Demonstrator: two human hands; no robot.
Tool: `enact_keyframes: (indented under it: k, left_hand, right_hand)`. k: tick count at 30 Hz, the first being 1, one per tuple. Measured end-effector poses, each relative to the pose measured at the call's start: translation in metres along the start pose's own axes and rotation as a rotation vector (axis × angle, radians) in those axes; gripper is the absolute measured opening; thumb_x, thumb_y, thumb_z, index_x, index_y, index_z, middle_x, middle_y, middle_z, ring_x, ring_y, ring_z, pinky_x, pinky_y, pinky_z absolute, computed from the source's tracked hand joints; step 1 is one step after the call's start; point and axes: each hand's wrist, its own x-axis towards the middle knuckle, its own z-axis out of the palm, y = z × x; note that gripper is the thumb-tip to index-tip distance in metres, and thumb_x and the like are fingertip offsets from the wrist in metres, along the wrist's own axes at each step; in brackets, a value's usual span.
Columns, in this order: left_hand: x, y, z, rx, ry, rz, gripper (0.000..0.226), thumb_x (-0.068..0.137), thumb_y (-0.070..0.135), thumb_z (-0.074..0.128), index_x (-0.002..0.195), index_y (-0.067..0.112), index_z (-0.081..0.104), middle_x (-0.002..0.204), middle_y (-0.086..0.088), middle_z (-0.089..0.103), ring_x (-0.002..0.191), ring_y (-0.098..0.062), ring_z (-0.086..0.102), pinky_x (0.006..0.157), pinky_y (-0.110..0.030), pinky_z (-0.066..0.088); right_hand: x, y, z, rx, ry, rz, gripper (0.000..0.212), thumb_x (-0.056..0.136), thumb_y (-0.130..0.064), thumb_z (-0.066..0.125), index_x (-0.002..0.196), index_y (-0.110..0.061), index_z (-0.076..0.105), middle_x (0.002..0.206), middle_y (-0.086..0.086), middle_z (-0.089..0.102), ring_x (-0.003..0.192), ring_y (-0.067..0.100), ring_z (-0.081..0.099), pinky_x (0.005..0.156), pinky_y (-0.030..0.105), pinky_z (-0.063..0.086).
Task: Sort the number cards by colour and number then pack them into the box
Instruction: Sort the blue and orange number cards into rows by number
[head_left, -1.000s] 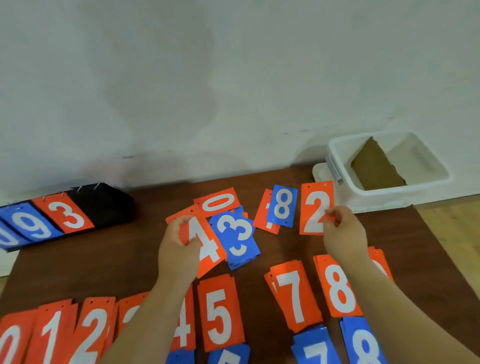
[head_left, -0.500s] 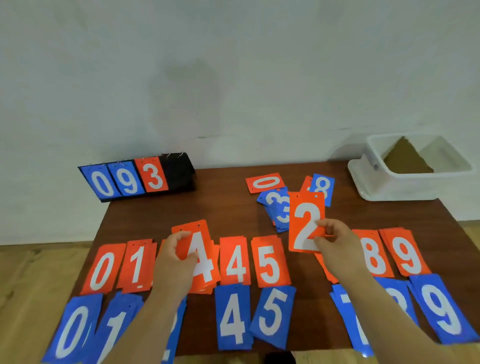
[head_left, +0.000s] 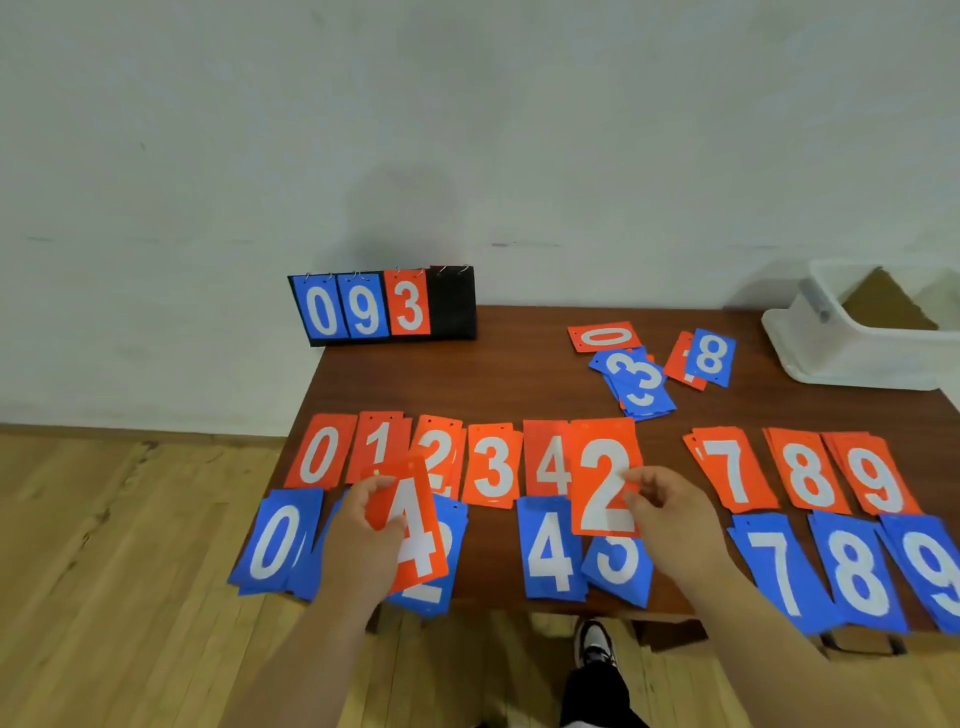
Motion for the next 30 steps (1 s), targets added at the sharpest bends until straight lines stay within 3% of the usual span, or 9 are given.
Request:
enact_keyframes:
  k: [5, 9, 14, 18, 22, 30]
  left_hand:
    - [0.004, -0.017, -0.025, -0.014, 0.073, -0.008, 0.043, 0.096, 0.023, 0.069, 0.130, 0.039, 0.047, 0.137, 0.002, 0.053, 0.110, -0.018, 0.054, 0.079, -0.038, 0.057]
    - [0.011, -0.031, -0.044, -0.068, 0.109, -0.056, 0.043, 0.098, 0.020, 0.067, 0.133, 0.035, 0.049, 0.137, -0.001, 0.053, 0.114, -0.023, 0.056, 0.072, -0.034, 0.055]
    - [0.015, -0.052, -0.057, -0.086, 0.120, -0.102, 0.043, 0.098, 0.017, 0.065, 0.136, 0.033, 0.052, 0.135, -0.002, 0.053, 0.109, -0.020, 0.055, 0.062, -0.022, 0.049]
    - [0.017, -0.059, -0.059, -0.090, 0.106, -0.129, 0.044, 0.098, 0.017, 0.065, 0.135, 0.036, 0.050, 0.135, -0.001, 0.052, 0.110, -0.020, 0.055, 0.062, -0.022, 0.049]
    - [0.022, -0.059, -0.060, -0.061, 0.107, -0.131, 0.045, 0.098, 0.020, 0.066, 0.136, 0.037, 0.048, 0.136, -0.001, 0.052, 0.117, -0.025, 0.057, 0.078, -0.039, 0.058]
    - [0.029, -0.054, -0.050, -0.036, 0.059, -0.126, 0.047, 0.098, 0.022, 0.066, 0.138, 0.036, 0.047, 0.138, 0.002, 0.050, 0.110, -0.016, 0.051, 0.074, -0.032, 0.056]
  right_hand:
    - [-0.011, -0.009, 0.014, 0.003, -0.013, 0.012, 0.028, 0.099, -0.017, 0.062, 0.114, -0.040, 0.061, 0.106, -0.014, 0.064, 0.080, 0.020, 0.069, 0.059, 0.037, 0.060]
    - [-0.011, -0.015, 0.028, 0.003, -0.054, 0.004, 0.033, 0.098, -0.013, 0.062, 0.115, -0.041, 0.059, 0.111, -0.011, 0.062, 0.069, 0.009, 0.059, 0.049, 0.019, 0.045]
    - [-0.011, -0.023, 0.054, -0.033, -0.110, -0.017, 0.034, 0.097, -0.011, 0.064, 0.120, -0.036, 0.061, 0.114, -0.008, 0.060, 0.097, 0.015, 0.063, 0.065, 0.022, 0.052]
    - [-0.009, -0.027, 0.065, -0.034, -0.121, -0.023, 0.034, 0.096, -0.009, 0.064, 0.120, -0.034, 0.061, 0.111, -0.010, 0.059, 0.089, 0.017, 0.062, 0.056, 0.020, 0.047]
    - [-0.005, -0.025, 0.070, -0.065, -0.121, -0.013, 0.035, 0.096, -0.009, 0.065, 0.123, -0.031, 0.062, 0.112, -0.009, 0.059, 0.098, 0.015, 0.062, 0.059, 0.021, 0.050]
    - [0.013, -0.019, 0.090, -0.123, -0.133, 0.018, 0.035, 0.096, -0.012, 0.065, 0.127, -0.031, 0.061, 0.119, -0.007, 0.061, 0.096, 0.015, 0.064, 0.060, 0.022, 0.053]
